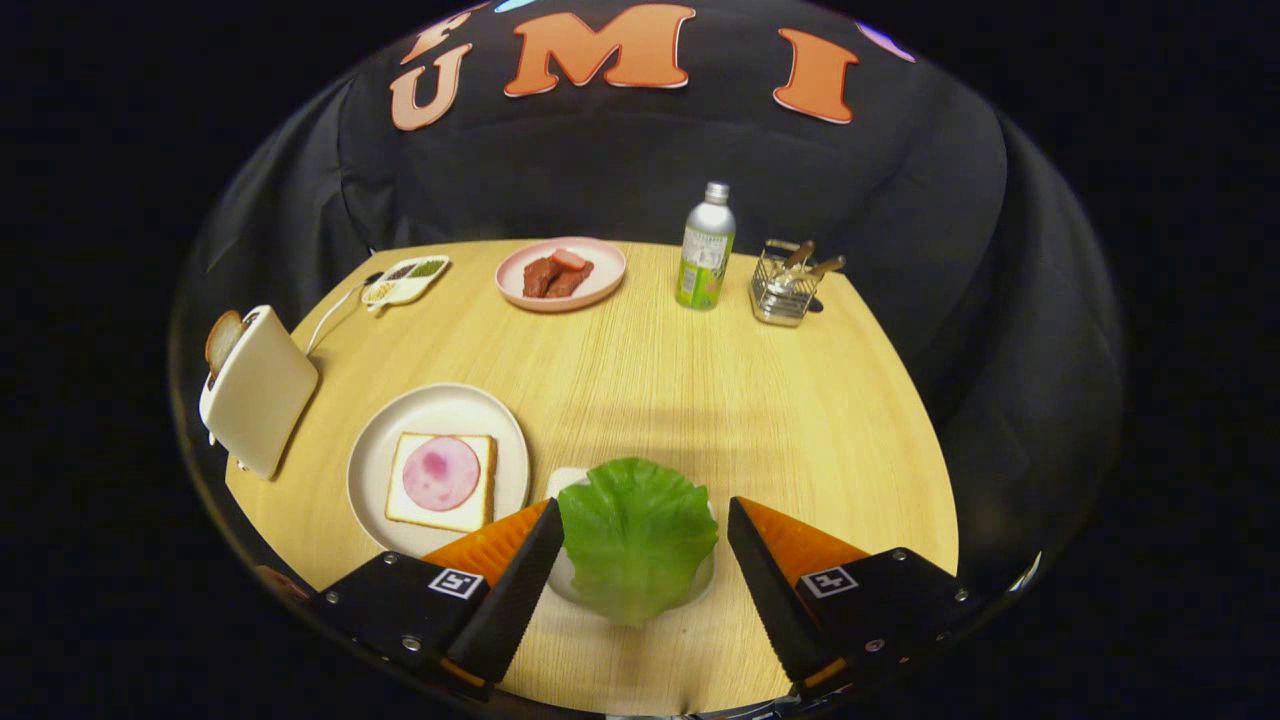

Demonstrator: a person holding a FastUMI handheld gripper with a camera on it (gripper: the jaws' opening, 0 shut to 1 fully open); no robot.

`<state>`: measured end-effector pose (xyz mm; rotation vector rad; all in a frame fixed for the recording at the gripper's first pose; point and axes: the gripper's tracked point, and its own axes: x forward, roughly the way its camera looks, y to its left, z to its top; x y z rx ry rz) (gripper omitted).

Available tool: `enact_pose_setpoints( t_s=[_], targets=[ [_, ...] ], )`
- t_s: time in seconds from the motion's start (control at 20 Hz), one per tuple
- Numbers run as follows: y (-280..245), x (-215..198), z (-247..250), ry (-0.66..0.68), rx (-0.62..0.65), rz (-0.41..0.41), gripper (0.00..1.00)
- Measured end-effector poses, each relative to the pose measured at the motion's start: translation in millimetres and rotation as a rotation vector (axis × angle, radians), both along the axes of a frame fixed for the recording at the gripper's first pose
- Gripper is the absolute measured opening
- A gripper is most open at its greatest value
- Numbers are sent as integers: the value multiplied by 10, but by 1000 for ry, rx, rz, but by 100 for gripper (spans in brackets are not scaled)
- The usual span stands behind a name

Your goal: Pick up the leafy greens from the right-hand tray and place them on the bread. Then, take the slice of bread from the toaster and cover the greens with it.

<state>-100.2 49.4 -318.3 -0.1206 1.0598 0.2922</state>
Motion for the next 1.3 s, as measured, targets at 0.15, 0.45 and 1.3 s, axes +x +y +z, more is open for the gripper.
enact_pose_setpoints(
  t_s=[0.15,0.45,1.3],
  targets=[
    [26,-133,-249,98,-24,20,99],
    [79,-214,-633,224,-67,59,99],
    [188,-245,-881,331,-75,-1,9]
  ],
)
